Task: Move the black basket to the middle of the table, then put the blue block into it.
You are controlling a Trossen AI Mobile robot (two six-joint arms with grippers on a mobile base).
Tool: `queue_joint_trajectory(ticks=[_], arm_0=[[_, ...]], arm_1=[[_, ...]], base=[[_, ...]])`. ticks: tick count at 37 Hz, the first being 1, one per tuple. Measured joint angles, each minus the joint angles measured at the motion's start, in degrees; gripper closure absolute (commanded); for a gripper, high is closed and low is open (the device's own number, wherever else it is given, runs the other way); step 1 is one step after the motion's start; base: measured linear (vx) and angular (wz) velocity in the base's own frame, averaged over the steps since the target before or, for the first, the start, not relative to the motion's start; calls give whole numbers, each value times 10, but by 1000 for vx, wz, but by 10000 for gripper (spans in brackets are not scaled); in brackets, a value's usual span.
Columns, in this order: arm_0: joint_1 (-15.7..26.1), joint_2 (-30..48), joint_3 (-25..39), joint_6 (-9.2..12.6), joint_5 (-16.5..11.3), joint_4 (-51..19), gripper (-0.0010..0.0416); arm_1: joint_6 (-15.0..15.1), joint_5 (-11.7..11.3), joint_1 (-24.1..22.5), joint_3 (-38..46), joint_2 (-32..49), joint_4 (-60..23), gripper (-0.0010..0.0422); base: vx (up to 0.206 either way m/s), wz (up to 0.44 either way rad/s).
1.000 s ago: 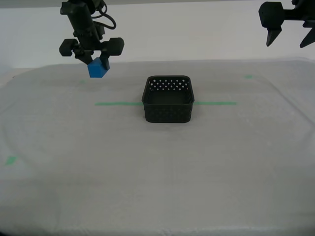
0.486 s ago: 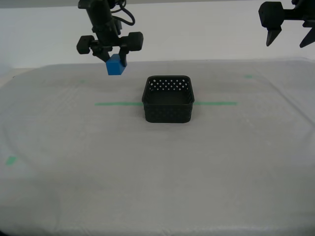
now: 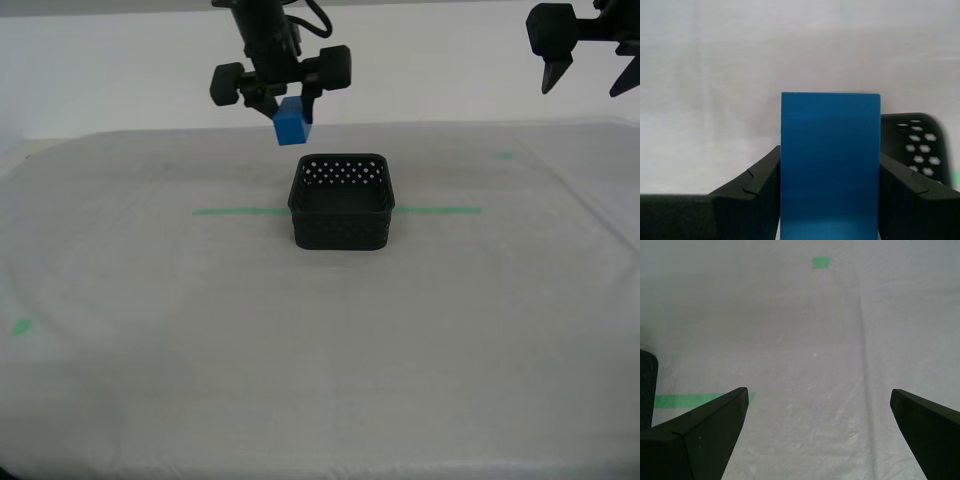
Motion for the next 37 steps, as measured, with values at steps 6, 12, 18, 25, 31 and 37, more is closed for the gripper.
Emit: queue_joint_trajectory(ticks=[6, 12, 18, 25, 31, 37], arm_0=[[0, 0, 0, 0, 0, 0, 7], [0, 0, 0, 0, 0, 0, 7], [0, 0, 0, 0, 0, 0, 7], [0, 0, 0, 0, 0, 0, 7], [0, 0, 0, 0, 0, 0, 7], [0, 0, 0, 0, 0, 0, 7]], arm_1=[[-16, -10, -31, -1, 0, 5, 412], [-25, -17, -57, -2, 0, 5, 412], [-40, -39, -78, -3, 0, 4, 412], [-74, -45, -91, -10, -1, 4, 412], [-94, -46, -97, -35, -1, 16, 412], [-90, -48, -99, -53, -1, 31, 412]], base=[[0, 0], [0, 0], [0, 0], [0, 0], [0, 0], [0, 0]])
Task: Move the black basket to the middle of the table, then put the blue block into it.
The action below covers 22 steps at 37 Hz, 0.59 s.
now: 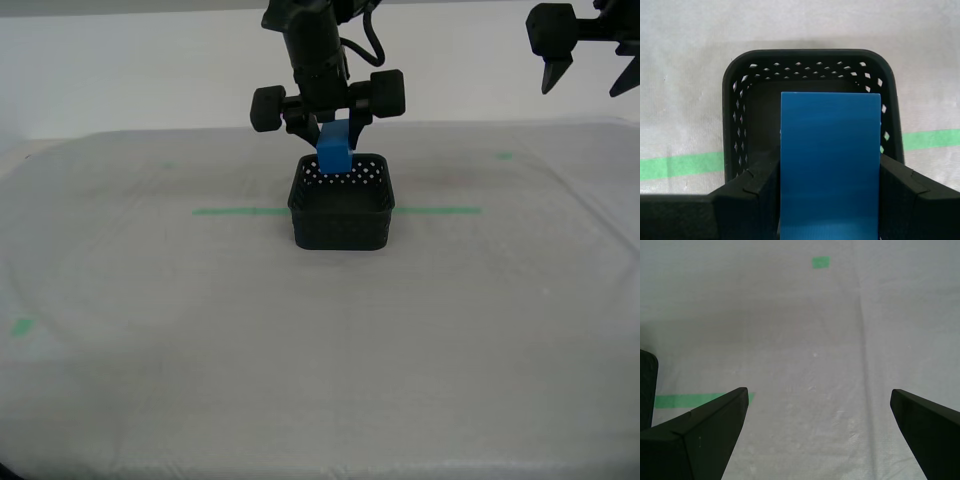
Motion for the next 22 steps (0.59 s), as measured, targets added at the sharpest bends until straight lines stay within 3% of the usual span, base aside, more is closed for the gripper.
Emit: queue_joint_trajectory(ticks=[9, 22], arm_0=[[0, 0, 0, 0, 0, 0, 7], [0, 0, 0, 0, 0, 0, 7]], arm_1=[[12, -2, -1, -15, 0, 6, 412], [-11, -2, -2, -15, 0, -2, 412]], base=[[0, 0], [0, 0]])
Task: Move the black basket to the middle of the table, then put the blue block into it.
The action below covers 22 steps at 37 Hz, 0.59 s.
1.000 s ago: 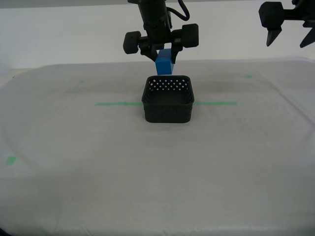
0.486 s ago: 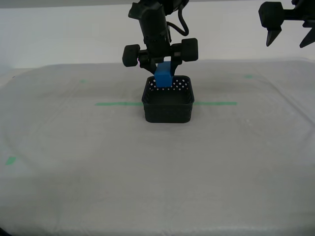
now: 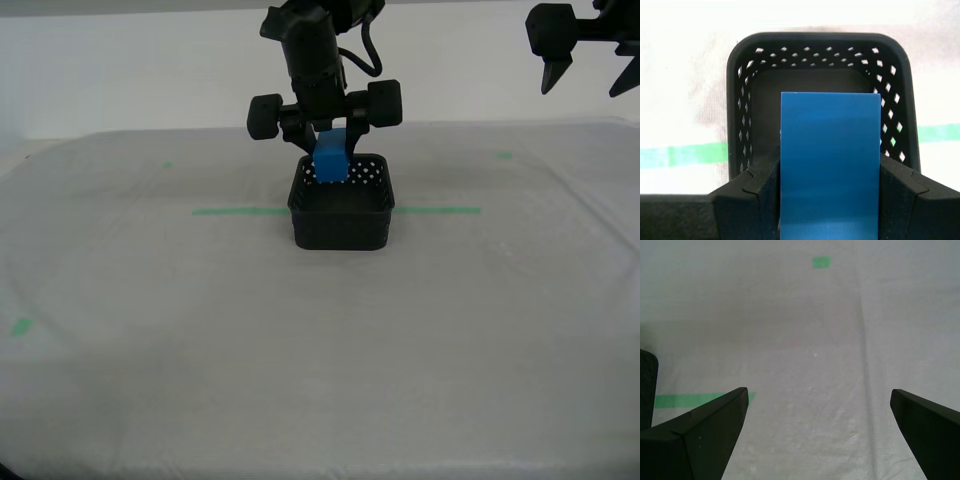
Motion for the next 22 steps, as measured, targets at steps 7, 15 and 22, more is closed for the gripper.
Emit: queue_joint_trajectory(ticks=[7, 15, 22], arm_0=[[0, 0, 0, 0, 0, 0, 7], [0, 0, 0, 0, 0, 0, 7], [0, 0, 0, 0, 0, 0, 7]], arm_1=[[6, 0, 0, 0, 0, -17, 412], [10, 0, 0, 0, 0, -18, 410], [10, 0, 0, 0, 0, -18, 368]], base=[[0, 0], [0, 0], [0, 0]])
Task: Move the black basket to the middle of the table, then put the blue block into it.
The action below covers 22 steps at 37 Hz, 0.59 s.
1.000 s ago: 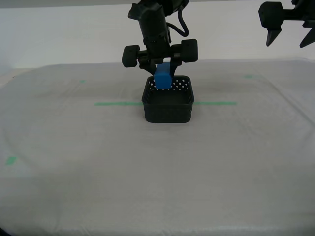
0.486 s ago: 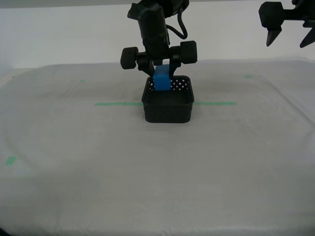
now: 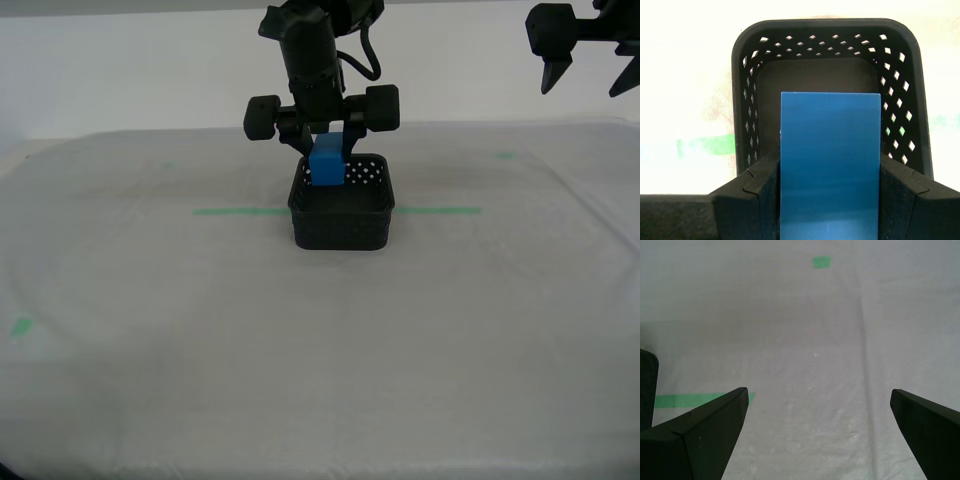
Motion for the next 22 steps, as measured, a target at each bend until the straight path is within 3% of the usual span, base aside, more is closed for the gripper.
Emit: queue_joint_trajectory(ticks=[22], arm_0=[[0, 0, 0, 0, 0, 0, 7]], arm_1=[[0, 13, 0, 0, 0, 0, 171]], base=[[0, 0]])
